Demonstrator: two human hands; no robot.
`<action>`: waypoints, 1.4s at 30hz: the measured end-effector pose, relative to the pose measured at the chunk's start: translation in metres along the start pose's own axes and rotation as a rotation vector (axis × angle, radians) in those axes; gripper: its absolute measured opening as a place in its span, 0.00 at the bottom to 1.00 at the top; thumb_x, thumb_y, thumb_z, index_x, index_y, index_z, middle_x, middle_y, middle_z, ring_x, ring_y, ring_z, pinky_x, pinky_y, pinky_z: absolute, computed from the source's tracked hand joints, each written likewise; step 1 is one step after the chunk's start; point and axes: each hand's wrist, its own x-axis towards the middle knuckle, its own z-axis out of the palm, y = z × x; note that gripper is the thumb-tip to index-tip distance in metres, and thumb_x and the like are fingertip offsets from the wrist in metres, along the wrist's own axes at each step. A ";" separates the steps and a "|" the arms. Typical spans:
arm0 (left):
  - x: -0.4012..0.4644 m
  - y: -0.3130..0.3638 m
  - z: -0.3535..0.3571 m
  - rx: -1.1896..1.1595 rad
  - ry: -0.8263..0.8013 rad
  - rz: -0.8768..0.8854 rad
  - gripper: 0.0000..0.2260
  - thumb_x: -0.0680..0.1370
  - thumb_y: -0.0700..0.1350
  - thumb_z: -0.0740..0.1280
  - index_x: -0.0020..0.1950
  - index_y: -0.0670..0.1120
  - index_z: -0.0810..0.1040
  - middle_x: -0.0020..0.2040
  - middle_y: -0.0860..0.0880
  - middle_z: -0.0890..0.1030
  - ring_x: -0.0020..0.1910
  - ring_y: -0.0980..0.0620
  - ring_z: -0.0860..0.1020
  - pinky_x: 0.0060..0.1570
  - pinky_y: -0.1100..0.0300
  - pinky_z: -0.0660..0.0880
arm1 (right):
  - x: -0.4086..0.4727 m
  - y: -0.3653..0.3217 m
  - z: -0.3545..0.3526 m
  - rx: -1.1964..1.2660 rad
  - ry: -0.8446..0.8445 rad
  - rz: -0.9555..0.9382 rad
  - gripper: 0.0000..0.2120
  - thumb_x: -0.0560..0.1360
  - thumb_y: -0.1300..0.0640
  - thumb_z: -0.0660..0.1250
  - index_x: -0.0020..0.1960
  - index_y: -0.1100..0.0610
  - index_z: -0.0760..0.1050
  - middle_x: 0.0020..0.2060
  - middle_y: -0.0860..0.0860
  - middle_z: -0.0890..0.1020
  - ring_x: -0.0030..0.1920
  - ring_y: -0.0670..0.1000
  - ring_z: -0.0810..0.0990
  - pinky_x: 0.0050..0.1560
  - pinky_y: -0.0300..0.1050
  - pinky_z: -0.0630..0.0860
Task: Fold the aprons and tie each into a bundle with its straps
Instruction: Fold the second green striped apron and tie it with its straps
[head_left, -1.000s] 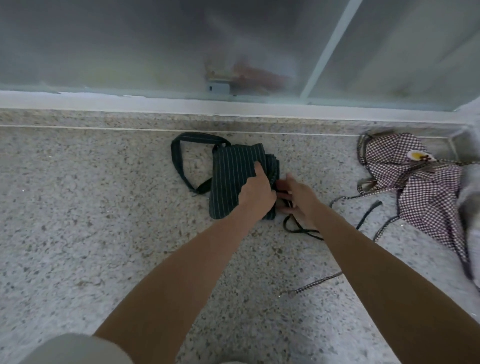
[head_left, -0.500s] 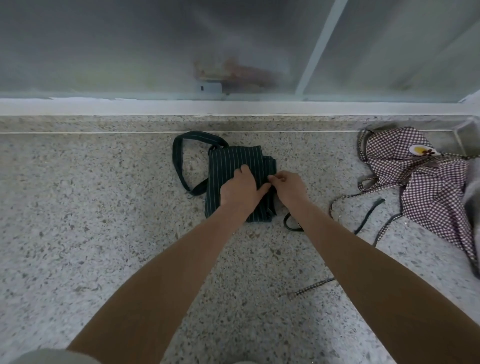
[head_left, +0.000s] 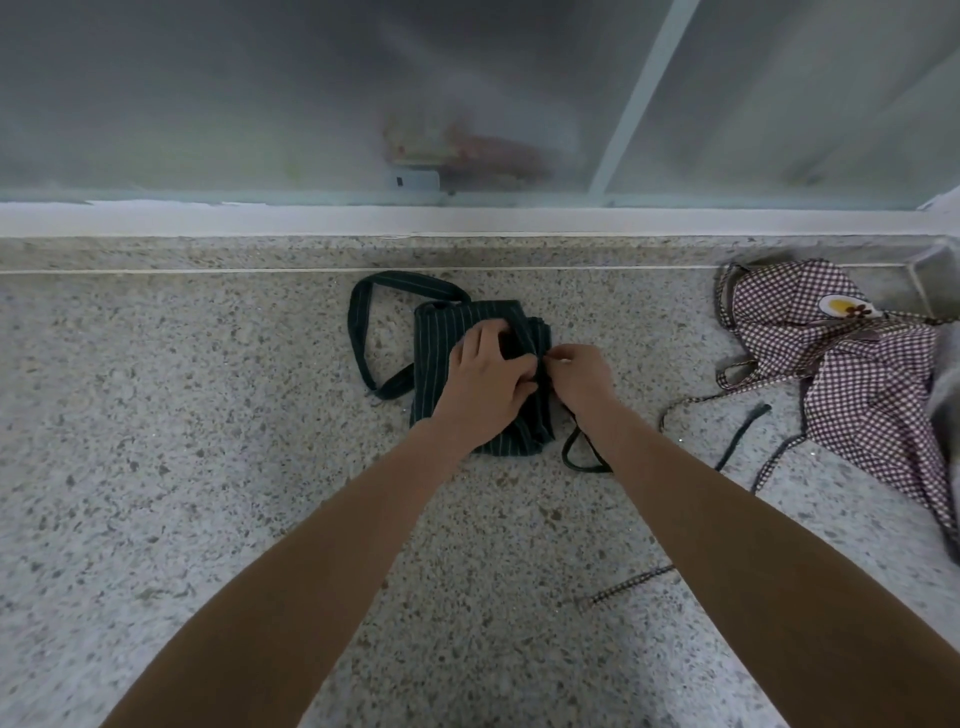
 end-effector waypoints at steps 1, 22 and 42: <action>0.000 0.000 -0.001 -0.037 -0.019 0.012 0.06 0.79 0.48 0.63 0.52 0.47 0.75 0.73 0.41 0.58 0.74 0.41 0.52 0.71 0.44 0.52 | 0.000 -0.001 -0.001 0.043 -0.006 0.021 0.13 0.78 0.56 0.60 0.47 0.62 0.80 0.39 0.58 0.80 0.41 0.57 0.79 0.41 0.48 0.75; 0.019 -0.024 0.007 0.034 -0.236 0.136 0.32 0.79 0.55 0.60 0.77 0.47 0.48 0.78 0.52 0.45 0.76 0.54 0.43 0.74 0.53 0.42 | -0.022 0.021 -0.010 -0.072 -0.068 -0.169 0.05 0.77 0.58 0.65 0.49 0.59 0.76 0.42 0.54 0.80 0.42 0.51 0.78 0.44 0.44 0.75; -0.035 -0.034 0.020 0.236 -0.151 -0.050 0.25 0.82 0.57 0.46 0.77 0.54 0.46 0.78 0.54 0.44 0.76 0.51 0.40 0.72 0.45 0.38 | -0.051 0.045 0.006 -0.262 -0.203 -0.381 0.02 0.71 0.61 0.72 0.43 0.59 0.79 0.32 0.50 0.76 0.32 0.45 0.72 0.29 0.31 0.64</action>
